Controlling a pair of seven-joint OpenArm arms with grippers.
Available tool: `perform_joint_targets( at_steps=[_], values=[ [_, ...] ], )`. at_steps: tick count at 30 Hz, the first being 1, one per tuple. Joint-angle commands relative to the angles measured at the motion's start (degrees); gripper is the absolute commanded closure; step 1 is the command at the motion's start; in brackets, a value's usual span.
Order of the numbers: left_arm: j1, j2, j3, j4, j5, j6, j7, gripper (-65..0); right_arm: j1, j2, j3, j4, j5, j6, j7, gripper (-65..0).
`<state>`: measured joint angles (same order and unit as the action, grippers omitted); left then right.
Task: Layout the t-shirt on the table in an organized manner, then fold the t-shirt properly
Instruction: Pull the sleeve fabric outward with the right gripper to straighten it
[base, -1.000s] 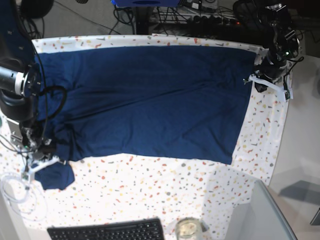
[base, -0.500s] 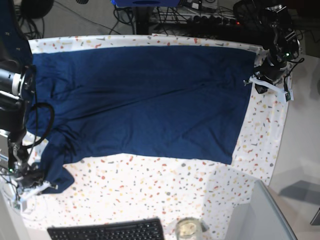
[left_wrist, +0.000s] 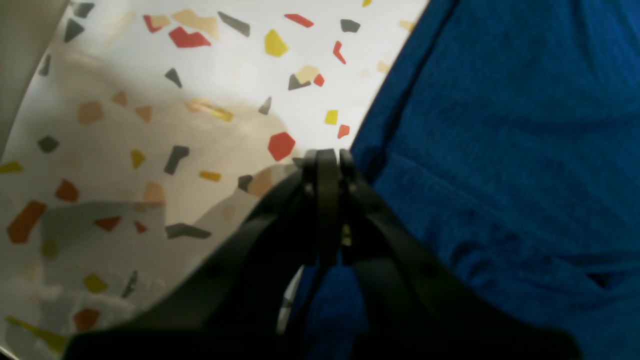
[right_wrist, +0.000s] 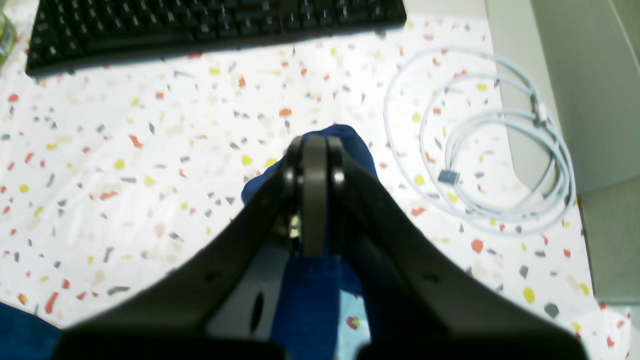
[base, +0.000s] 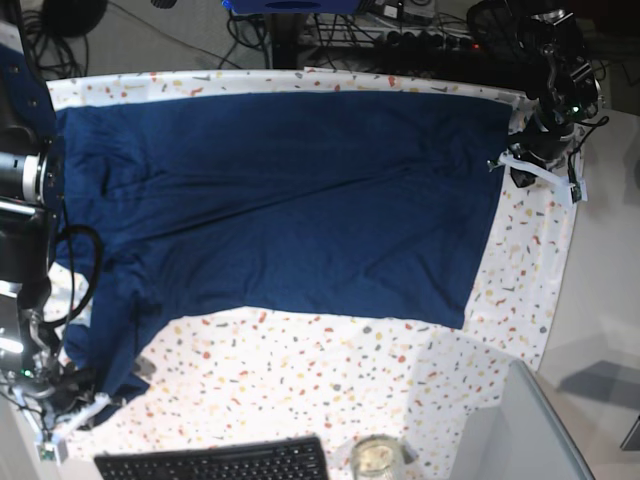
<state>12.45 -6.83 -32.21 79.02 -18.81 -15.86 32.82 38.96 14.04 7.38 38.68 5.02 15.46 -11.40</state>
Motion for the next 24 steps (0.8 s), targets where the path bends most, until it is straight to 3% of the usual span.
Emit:
perform_joint_targets(
  at_steps=[1, 24],
  values=[
    [-0.2, -0.7, -0.3, 1.3, -0.2, -0.1, -1.0, 0.0, 2.7, 1.0, 0.1, 1.3, 0.4, 0.0, 1.9, -0.6],
    [0.2, -0.7, -0.3, 1.3, -0.2, -0.1, -1.0, 0.0, 7.1, 2.7, 0.0, 1.4, 0.4, 0.1, 1.9, -0.6]
  ],
)
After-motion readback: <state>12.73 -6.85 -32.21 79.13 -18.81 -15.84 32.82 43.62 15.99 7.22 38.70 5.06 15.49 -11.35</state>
